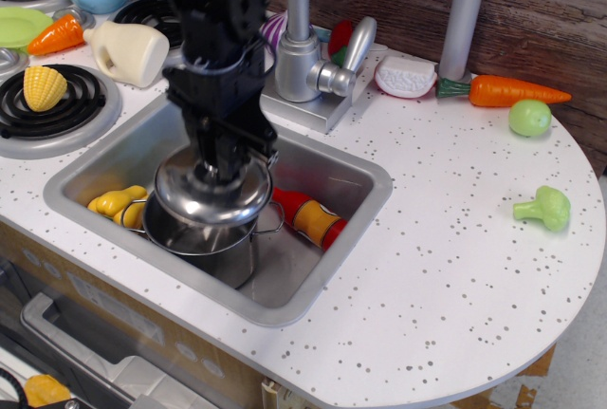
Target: Put lid on pot or pan
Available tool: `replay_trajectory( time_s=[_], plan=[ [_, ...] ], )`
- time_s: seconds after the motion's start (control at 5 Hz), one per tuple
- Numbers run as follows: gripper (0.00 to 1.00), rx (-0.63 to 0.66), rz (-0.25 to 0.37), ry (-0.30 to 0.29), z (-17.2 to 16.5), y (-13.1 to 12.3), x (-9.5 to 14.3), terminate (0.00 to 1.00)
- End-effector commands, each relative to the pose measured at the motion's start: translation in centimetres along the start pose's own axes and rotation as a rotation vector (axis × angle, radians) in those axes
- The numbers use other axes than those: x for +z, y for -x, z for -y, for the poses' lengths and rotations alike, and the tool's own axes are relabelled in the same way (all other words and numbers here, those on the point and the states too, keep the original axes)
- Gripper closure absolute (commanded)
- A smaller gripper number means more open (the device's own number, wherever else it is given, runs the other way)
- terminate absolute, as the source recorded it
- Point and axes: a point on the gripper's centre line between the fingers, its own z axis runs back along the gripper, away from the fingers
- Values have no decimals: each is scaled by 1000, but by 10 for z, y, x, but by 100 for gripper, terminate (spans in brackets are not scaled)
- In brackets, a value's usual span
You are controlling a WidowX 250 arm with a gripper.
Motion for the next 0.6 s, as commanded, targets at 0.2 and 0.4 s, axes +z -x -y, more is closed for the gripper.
replay_trajectory(
  time_s=[0.2,0.4],
  plan=[
    [100,-47,85,29,-12,5,-8,0],
    [0,-102,116,10,-17,2,-11,100]
  ],
)
